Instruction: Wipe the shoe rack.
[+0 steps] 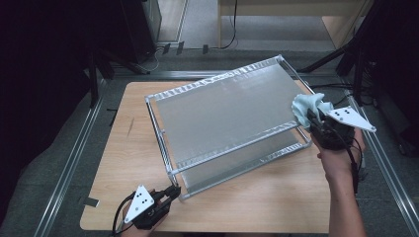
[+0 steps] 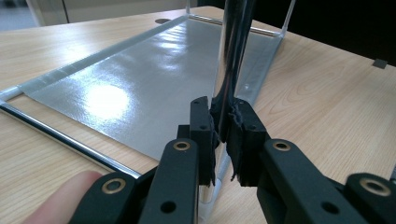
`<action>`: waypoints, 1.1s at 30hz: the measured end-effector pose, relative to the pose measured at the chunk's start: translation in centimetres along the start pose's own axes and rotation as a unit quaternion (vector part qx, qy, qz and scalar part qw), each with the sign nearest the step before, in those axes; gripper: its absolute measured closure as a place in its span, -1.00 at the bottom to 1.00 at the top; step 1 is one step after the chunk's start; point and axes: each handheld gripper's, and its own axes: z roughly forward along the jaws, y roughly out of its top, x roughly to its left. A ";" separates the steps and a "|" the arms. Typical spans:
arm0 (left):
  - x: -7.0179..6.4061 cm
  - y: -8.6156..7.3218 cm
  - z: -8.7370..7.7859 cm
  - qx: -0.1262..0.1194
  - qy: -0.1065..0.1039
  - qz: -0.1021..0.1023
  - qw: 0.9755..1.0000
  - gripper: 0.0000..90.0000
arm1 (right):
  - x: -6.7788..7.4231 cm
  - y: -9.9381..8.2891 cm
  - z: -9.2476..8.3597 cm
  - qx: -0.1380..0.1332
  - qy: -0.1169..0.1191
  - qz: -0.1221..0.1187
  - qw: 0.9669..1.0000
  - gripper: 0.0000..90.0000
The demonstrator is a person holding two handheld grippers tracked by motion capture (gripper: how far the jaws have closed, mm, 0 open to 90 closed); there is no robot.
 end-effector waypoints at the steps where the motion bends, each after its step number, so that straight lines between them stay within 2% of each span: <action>1: 0.0 0.0 0.0 0.001 0.000 -0.001 1.000 0.81 | 0.7 0.1 -0.1 0.002 0.014 -0.004 1.000 0.72; 3: 0.0 0.0 0.0 0.001 0.000 -0.001 1.000 0.81 | 1.7 0.3 -0.2 0.007 0.043 -0.007 0.999 0.72; 4: 0.0 0.0 0.0 0.001 -0.001 -0.001 1.000 0.81 | 1.7 0.3 -0.2 0.007 0.043 -0.007 0.999 0.72; 5: 0.1 0.0 0.0 0.001 -0.001 -0.001 1.000 0.81 | 2.5 0.4 -0.3 0.009 0.054 -0.016 0.998 0.72; 6: 0.1 0.0 0.0 0.001 -0.003 -0.003 1.000 0.81 | 4.5 0.5 -0.7 0.014 0.081 -0.038 0.996 0.72; 7: 0.0 0.0 0.0 0.001 -0.002 -0.003 1.000 0.81 | 5.2 0.5 -0.8 0.013 0.089 -0.047 0.995 0.72; 8: 0.0 0.0 0.0 0.001 -0.002 -0.003 1.000 0.81 | 5.2 0.5 -0.8 0.013 0.089 -0.047 0.995 0.72; 9: 0.1 0.0 0.0 0.001 -0.002 -0.003 1.000 0.81 | 6.1 0.5 -1.0 0.014 0.094 -0.057 0.994 0.72; 10: 0.0 0.0 0.0 0.001 -0.002 -0.003 1.000 0.81 | 7.7 0.4 -1.5 0.010 0.105 -0.066 0.992 0.73; 12: 0.0 0.0 0.0 0.002 -0.002 -0.001 1.000 0.81 | 9.2 0.1 -1.9 0.000 0.113 -0.065 0.991 0.73; 13: 0.0 0.0 0.0 0.002 -0.002 -0.001 1.000 0.81 | 9.2 0.1 -1.9 0.000 0.113 -0.065 0.991 0.73; 14: 0.1 0.0 0.0 0.002 -0.002 0.000 1.000 0.81 | 9.9 -0.1 -2.2 -0.007 0.119 -0.062 0.991 0.73; 15: 0.1 0.0 0.0 0.001 -0.001 -0.001 1.000 0.81 | 11.4 -0.7 -2.7 -0.022 0.142 -0.045 0.989 0.73; 16: 0.1 0.0 0.0 0.001 -0.001 -0.001 1.000 0.81 | 11.4 -0.7 -2.7 -0.022 0.142 -0.045 0.989 0.73; 17: 0.1 0.0 0.0 0.000 -0.002 -0.002 1.000 0.81 | 13.1 -0.6 -2.8 -0.026 0.141 -0.055 0.988 0.73; 18: 0.1 -0.1 0.1 0.000 -0.003 -0.001 1.000 0.81 | 13.7 -0.6 -2.9 -0.026 0.148 -0.063 0.987 0.73; 19: 0.1 -0.1 0.1 0.000 -0.003 -0.001 1.000 0.81 | 13.7 -0.6 -2.9 -0.026 0.148 -0.063 0.987 0.73; 20: 0.1 0.0 0.1 0.001 -0.003 -0.002 1.000 0.81 | 14.5 -0.6 -3.1 -0.026 0.160 -0.068 0.984 0.73; 21: 0.1 0.0 0.1 0.002 -0.002 0.000 1.000 0.81 | 16.3 -0.6 -3.4 -0.032 0.178 -0.072 0.981 0.72; 22: 0.1 0.0 0.1 0.001 -0.002 0.002 1.000 0.81 | 16.9 -0.6 -3.4 -0.033 0.187 -0.073 0.979 0.72; 24: 0.0 0.0 0.1 0.002 -0.001 0.002 1.000 0.81 | 18.3 -0.6 -3.5 -0.034 0.219 -0.068 0.973 0.70; 25: 0.0 0.0 0.1 0.002 -0.001 0.002 1.000 0.81 | 18.3 -0.6 -3.5 -0.034 0.219 -0.068 0.973 0.70; 26: 0.0 0.0 0.1 0.003 0.001 0.002 1.000 0.81 | 19.1 -0.6 -3.6 -0.039 0.228 -0.069 0.971 0.70; 27: -0.1 0.0 0.1 0.003 0.001 0.000 1.000 0.81 | 20.9 -0.8 -3.9 -0.046 0.240 -0.071 0.967 0.69; 28: -0.1 0.0 0.1 0.002 0.003 -0.002 1.000 0.81 | 20.9 -0.8 -3.9 -0.046 0.240 -0.071 0.967 0.69; 29: -0.1 0.0 0.1 0.001 0.005 -0.002 1.000 0.81 | 21.5 -0.9 -4.0 -0.046 0.245 -0.073 0.966 0.68; 30: -0.1 -0.1 0.1 0.001 0.005 -0.002 1.000 0.81 | 22.6 -0.9 -4.2 -0.049 0.254 -0.078 0.963 0.68; 31: -0.1 -0.1 0.1 0.000 0.005 -0.003 1.000 0.81 | 24.3 -1.0 -4.7 -0.050 0.267 -0.084 0.959 0.65; 32: -0.1 -0.1 0.1 0.000 0.004 -0.003 1.000 0.81 | 24.9 -1.1 -4.9 -0.049 0.275 -0.085 0.957 0.63; 33: -0.1 -0.1 0.1 0.000 0.004 -0.003 1.000 0.81 | 24.9 -1.1 -4.9 -0.049 0.275 -0.085 0.957 0.63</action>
